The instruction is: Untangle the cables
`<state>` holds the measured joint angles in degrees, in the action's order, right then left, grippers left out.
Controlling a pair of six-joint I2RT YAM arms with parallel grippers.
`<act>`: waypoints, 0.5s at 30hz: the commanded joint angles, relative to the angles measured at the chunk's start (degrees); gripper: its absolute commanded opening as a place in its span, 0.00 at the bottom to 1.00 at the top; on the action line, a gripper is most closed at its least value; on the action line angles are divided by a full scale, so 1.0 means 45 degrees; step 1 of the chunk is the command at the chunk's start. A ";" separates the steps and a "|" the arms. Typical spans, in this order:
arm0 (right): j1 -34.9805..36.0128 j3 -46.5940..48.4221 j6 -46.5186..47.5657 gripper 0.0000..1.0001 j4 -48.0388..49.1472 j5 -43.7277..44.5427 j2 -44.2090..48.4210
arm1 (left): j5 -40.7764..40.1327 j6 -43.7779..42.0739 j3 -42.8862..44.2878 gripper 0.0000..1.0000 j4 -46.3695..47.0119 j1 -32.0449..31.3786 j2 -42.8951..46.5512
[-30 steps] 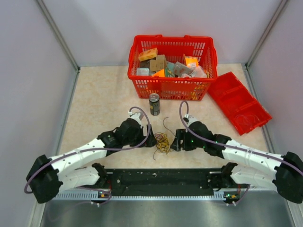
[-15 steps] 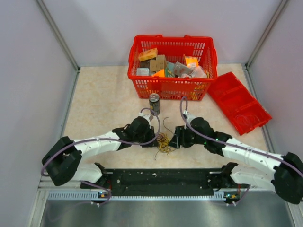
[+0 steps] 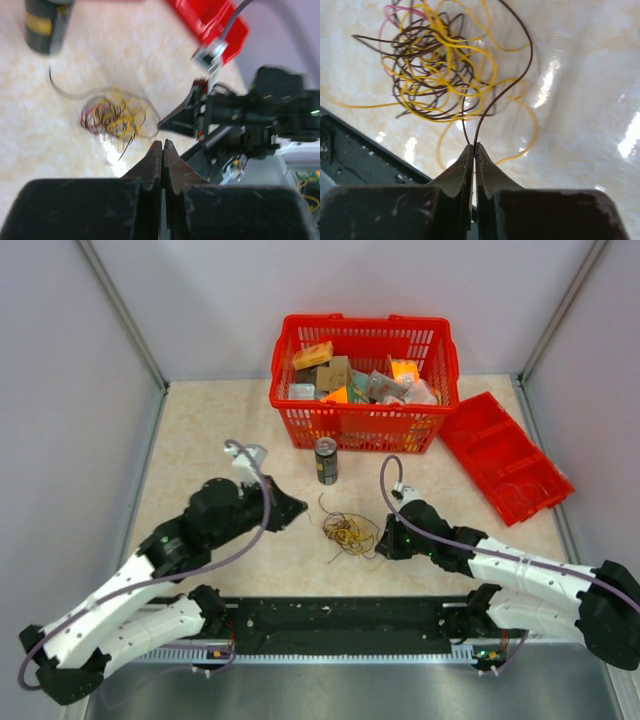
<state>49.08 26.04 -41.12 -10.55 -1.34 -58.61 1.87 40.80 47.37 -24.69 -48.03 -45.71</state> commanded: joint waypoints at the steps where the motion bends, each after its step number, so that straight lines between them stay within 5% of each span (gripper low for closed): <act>1: 0.0011 0.0501 -0.0215 0.00 -0.1150 0.1994 -0.0119 | -0.2209 -0.1447 0.2374 0.00 -0.2205 0.0048 0.1757; 8: -0.0008 0.0696 -0.0159 0.00 -0.2518 0.3656 -0.0940 | -0.2506 -0.2737 0.6676 0.00 -0.3206 0.0029 0.3008; 12: 0.0128 0.1379 0.1011 0.11 -0.2617 0.3404 -0.1019 | -0.2837 -0.2154 0.7110 0.00 -0.3089 0.0048 0.3283; 15: 0.0167 0.1887 0.1733 0.32 -0.2676 0.3112 -0.0824 | -0.2584 -0.1743 0.6759 0.00 -0.2952 0.0048 0.3128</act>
<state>49.04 29.12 -38.89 -22.70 11.79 -63.33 -9.52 31.57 79.90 -36.47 -48.03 -29.28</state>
